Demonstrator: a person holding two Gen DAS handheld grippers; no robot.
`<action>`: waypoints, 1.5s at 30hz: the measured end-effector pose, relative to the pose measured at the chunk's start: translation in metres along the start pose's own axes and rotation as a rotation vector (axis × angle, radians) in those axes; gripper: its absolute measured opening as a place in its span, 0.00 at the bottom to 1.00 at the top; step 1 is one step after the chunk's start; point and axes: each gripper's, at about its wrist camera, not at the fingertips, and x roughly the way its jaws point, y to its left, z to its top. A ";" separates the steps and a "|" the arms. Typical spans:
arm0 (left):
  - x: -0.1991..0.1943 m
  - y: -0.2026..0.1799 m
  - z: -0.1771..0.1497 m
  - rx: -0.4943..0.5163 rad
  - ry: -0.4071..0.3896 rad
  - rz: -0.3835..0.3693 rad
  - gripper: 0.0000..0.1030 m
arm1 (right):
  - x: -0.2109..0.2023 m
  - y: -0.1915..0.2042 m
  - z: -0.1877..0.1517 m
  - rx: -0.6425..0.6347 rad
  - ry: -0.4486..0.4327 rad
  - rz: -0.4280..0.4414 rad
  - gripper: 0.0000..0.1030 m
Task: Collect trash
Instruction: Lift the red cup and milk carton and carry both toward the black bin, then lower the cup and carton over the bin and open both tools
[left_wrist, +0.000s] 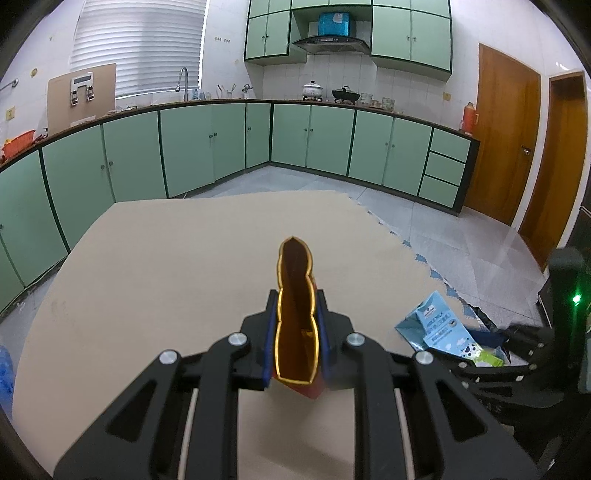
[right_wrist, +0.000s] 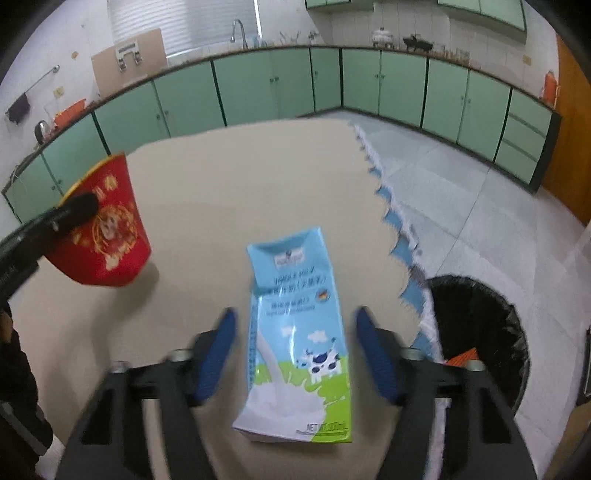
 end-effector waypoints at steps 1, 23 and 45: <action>0.001 0.001 0.001 -0.001 0.002 0.000 0.17 | 0.000 -0.001 -0.002 0.006 -0.001 0.003 0.44; -0.016 -0.036 0.021 0.034 -0.044 -0.083 0.17 | -0.089 -0.023 0.039 0.055 -0.209 -0.002 0.41; -0.013 -0.148 0.034 0.153 -0.082 -0.271 0.17 | -0.157 -0.112 0.022 0.186 -0.309 -0.141 0.39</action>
